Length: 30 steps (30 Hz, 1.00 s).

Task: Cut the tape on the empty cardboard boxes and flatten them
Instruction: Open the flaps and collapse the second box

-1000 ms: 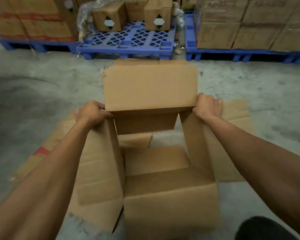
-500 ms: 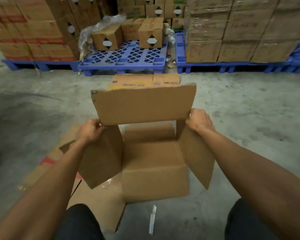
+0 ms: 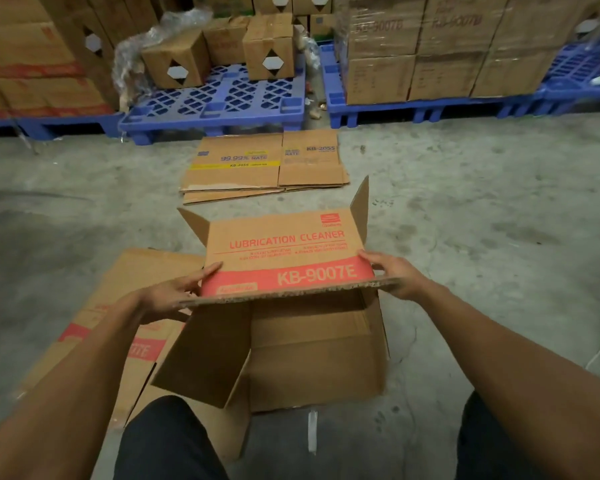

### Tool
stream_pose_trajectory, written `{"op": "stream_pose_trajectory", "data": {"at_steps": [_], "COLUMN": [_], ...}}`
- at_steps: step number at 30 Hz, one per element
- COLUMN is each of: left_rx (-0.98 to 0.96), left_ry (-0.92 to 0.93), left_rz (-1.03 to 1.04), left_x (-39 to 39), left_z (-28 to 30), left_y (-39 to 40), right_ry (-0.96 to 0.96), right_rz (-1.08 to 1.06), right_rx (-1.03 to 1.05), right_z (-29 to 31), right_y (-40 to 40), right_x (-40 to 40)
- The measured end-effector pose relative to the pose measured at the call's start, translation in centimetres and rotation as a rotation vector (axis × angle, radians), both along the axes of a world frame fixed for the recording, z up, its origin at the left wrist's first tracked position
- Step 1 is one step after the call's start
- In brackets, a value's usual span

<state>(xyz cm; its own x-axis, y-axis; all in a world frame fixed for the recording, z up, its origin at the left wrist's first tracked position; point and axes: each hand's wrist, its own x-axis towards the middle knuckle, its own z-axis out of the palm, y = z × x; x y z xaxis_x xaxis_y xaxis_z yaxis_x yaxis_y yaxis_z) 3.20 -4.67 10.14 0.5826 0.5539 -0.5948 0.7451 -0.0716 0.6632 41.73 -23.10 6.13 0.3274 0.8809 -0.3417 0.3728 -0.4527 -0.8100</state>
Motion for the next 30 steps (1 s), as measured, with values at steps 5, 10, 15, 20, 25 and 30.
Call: {"op": "stream_pose_trajectory", "data": {"at_steps": [5, 10, 15, 20, 25, 30], "left_rx": [0.008, 0.06, 0.338, 0.455, 0.456, 0.191], "left_ry": [-0.064, 0.137, 0.206, 0.217, 0.354, 0.456], "left_rz": [0.29, 0.285, 0.419, 0.708, 0.38, 0.085], "left_x": [-0.2, 2.9, -0.6, -7.2, -6.3, -0.6], "left_z": [0.6, -1.6, -5.1, -9.8, -19.9, -29.0], "left_y": [2.5, 3.5, 4.6, 6.2, 4.1, -1.7], "right_ry": [0.012, -0.345, -0.498, -0.518, -0.443, -0.527], "right_rz": [-0.029, 0.17, 0.172, 0.349, 0.493, 0.529], "right_rx": [-0.064, -0.142, -0.184, -0.304, -0.432, -0.543], "right_z": [0.8, -0.9, -6.5, -12.5, -19.5, -24.7], "right_y": [3.1, 7.6, 9.9, 11.3, 11.9, 9.7], "right_x": [0.9, -3.2, -9.8, -16.5, -18.6, -19.0]}}
